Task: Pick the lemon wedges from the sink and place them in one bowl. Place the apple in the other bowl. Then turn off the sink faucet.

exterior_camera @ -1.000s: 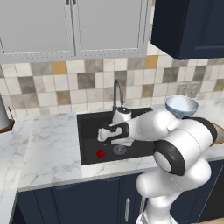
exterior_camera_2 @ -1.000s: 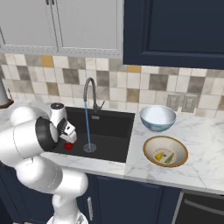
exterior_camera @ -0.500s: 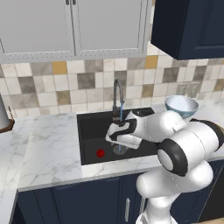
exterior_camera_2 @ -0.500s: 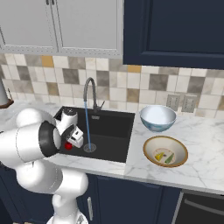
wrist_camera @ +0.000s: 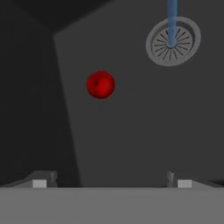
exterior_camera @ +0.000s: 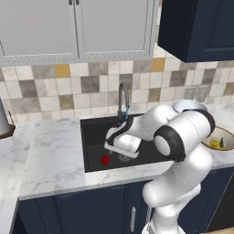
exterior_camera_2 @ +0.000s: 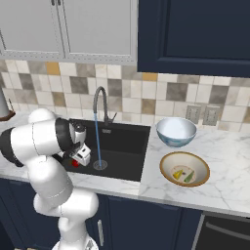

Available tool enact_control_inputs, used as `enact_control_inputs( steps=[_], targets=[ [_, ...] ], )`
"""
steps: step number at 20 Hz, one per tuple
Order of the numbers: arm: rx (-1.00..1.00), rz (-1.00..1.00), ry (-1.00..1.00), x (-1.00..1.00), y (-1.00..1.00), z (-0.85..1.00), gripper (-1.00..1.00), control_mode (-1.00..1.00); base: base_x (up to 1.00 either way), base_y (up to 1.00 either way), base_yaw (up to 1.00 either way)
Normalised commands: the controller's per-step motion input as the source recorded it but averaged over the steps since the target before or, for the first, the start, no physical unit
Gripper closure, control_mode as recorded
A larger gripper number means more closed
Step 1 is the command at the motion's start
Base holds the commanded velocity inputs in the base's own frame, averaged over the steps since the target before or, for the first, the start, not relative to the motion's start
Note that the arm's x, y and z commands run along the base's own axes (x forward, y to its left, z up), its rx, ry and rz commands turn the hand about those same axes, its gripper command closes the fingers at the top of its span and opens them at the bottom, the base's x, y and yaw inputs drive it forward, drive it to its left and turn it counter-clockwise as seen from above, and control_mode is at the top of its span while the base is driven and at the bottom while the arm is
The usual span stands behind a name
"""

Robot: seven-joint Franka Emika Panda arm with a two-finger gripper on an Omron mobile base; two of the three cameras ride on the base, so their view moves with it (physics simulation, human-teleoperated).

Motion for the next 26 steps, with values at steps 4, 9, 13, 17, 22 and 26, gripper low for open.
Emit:
enact_control_inputs(
  steps=[4,9,13,17,22,26],
  targets=[
    [0.00,0.00,0.00,0.15,0.09,-0.23,-1.00,-1.00,0.00,0.00,0.00],
    [0.00,0.00,0.00,0.40,0.13,-0.43,-1.00,-1.00,0.00,0.00,0.00],
    [0.00,0.00,0.00,0.51,0.14,-0.47,-1.00,-1.00,0.00,0.00,0.00],
    [0.00,0.00,0.00,0.54,0.14,-0.46,-1.00,-1.00,0.00,0.00,0.00],
    [0.00,0.00,-0.01,0.56,0.13,-0.42,-1.00,-1.00,0.00,0.00,0.00],
    [0.00,0.00,-0.01,0.49,0.10,-0.38,-1.00,-1.00,0.00,0.00,0.00]
  ],
)
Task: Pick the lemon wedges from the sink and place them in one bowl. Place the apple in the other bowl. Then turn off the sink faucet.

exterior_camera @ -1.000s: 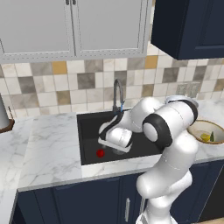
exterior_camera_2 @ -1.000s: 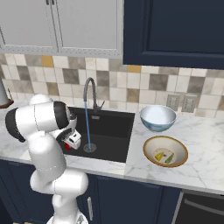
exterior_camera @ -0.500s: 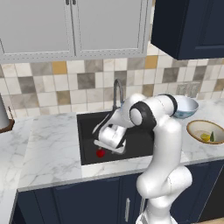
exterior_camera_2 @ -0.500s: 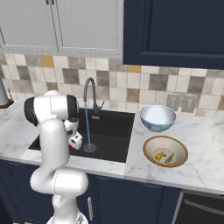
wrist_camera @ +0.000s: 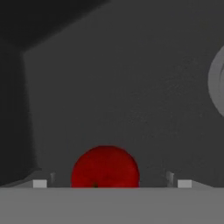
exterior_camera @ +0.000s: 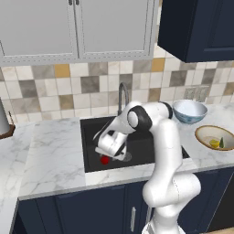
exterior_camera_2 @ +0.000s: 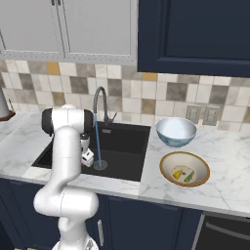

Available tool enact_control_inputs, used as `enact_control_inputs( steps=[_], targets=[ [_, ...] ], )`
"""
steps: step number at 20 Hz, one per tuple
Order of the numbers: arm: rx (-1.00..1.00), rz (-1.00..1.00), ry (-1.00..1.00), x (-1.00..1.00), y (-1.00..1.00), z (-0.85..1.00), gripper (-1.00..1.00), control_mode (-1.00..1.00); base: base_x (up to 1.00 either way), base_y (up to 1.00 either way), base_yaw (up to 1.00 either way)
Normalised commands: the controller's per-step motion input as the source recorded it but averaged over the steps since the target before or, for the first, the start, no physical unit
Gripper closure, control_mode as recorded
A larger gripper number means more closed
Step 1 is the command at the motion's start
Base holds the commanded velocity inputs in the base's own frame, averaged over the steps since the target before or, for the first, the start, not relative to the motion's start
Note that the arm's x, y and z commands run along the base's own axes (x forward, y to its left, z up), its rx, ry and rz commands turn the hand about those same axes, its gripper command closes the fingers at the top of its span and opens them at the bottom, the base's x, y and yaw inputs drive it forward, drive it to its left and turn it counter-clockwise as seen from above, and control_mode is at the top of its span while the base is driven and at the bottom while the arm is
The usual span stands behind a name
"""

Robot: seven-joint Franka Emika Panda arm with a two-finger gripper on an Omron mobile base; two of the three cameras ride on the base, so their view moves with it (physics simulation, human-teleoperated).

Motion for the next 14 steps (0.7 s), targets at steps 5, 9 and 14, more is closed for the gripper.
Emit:
enact_control_inputs(
  steps=[5,9,14],
  targets=[
    [0.00,0.00,0.00,0.12,0.11,-0.29,-1.00,-1.00,0.00,0.00,0.00],
    [0.00,0.00,0.00,0.00,0.22,-0.17,-1.00,-1.00,0.00,0.00,0.00],
    [0.00,0.00,0.00,0.10,0.19,-0.30,1.00,-1.00,0.00,0.00,0.00]
  ],
)
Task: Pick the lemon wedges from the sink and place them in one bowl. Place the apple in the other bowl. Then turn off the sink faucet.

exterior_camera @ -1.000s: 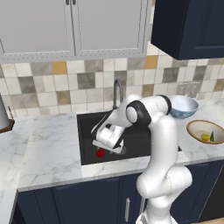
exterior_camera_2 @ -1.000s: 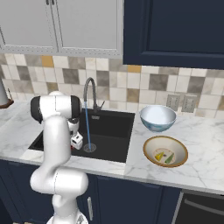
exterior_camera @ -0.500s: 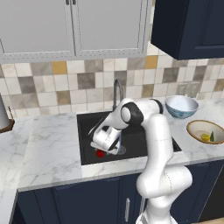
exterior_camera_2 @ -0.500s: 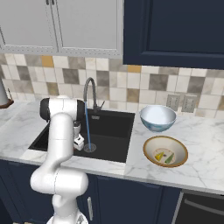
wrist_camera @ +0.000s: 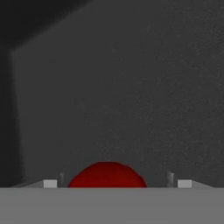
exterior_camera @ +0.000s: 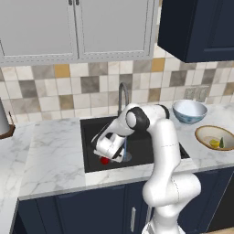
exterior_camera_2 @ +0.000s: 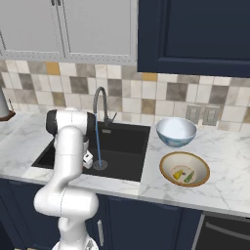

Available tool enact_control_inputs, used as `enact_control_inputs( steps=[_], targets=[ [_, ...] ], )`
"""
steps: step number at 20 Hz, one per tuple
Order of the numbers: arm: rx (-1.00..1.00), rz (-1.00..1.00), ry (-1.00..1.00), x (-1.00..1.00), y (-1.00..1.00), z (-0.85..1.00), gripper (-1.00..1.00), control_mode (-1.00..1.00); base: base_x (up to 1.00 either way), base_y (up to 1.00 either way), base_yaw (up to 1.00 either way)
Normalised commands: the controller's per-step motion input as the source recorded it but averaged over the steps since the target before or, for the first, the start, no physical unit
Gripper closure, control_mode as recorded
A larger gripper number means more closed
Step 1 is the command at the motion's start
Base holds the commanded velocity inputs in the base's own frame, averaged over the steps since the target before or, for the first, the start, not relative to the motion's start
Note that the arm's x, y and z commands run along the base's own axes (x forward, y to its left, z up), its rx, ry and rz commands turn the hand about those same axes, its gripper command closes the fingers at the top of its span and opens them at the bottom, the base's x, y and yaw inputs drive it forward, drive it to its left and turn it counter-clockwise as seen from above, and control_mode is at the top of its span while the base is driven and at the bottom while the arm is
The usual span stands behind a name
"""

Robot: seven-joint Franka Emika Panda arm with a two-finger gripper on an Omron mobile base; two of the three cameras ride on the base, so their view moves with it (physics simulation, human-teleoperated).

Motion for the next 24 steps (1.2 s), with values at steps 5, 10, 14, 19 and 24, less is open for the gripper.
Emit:
enact_control_inputs(
  steps=[5,10,14,19,24],
  targets=[
    [0.00,-0.01,0.00,0.10,0.11,0.00,1.00,-1.00,0.00,0.00,0.00],
    [0.00,-0.01,0.00,0.00,0.05,0.46,1.00,-1.00,0.00,0.00,0.00],
    [0.00,-0.05,0.00,0.00,0.00,0.77,1.00,-1.00,0.00,0.00,0.00],
    [0.00,-0.09,-0.05,-0.16,0.00,0.98,1.00,-1.00,0.00,0.00,0.00],
    [0.00,-0.06,-0.15,-0.33,-0.01,1.00,1.00,-1.00,0.00,0.00,0.00]
  ],
)
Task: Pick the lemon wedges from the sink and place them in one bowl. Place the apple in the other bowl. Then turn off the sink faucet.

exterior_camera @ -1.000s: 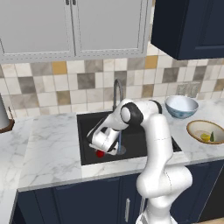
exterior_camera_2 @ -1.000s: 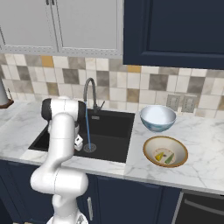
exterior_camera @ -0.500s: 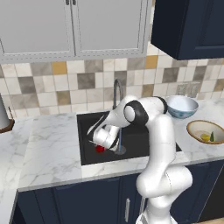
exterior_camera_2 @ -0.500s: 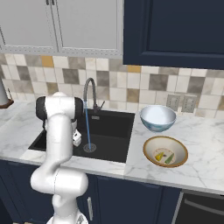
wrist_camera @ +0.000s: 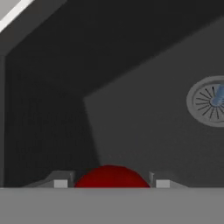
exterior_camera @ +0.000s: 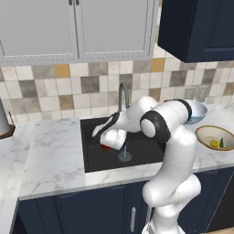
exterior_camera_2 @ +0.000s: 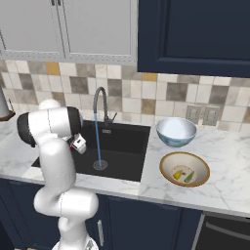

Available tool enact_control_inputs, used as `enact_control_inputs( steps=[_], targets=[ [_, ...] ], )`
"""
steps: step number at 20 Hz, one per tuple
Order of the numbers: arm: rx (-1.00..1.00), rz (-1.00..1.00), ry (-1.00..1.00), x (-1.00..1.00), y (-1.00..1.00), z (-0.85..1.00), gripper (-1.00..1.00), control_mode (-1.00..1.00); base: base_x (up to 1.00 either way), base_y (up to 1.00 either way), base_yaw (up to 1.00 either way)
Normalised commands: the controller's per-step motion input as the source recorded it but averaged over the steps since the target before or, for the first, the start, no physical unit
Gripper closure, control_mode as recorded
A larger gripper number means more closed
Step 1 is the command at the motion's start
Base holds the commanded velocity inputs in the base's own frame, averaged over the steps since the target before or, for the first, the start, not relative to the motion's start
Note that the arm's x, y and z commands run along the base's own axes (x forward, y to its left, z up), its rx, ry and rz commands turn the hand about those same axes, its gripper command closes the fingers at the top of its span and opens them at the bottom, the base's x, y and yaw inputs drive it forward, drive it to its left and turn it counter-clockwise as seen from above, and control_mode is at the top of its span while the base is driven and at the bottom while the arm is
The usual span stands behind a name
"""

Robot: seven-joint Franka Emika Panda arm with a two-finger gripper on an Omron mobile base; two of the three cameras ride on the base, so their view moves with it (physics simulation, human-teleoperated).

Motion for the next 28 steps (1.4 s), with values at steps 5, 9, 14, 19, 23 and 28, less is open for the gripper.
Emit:
enact_control_inputs(
  steps=[5,9,14,19,23,28],
  targets=[
    [0.00,-0.03,-0.08,-0.30,-0.13,1.00,1.00,-1.00,0.00,0.00,0.00],
    [0.00,0.00,-0.08,-0.53,-0.12,0.98,1.00,-1.00,0.00,0.00,0.00],
    [0.00,0.00,-0.02,-0.69,-0.25,0.59,1.00,-1.00,0.00,0.00,0.00],
    [0.00,0.00,0.00,-0.44,-0.27,0.94,1.00,-1.00,0.00,0.00,0.00],
    [0.00,0.00,0.00,-0.28,-0.33,0.96,1.00,-1.00,0.00,0.00,0.00],
    [-0.01,0.00,0.01,-0.41,-0.34,0.52,1.00,-1.00,0.00,0.00,0.00]
  ],
)
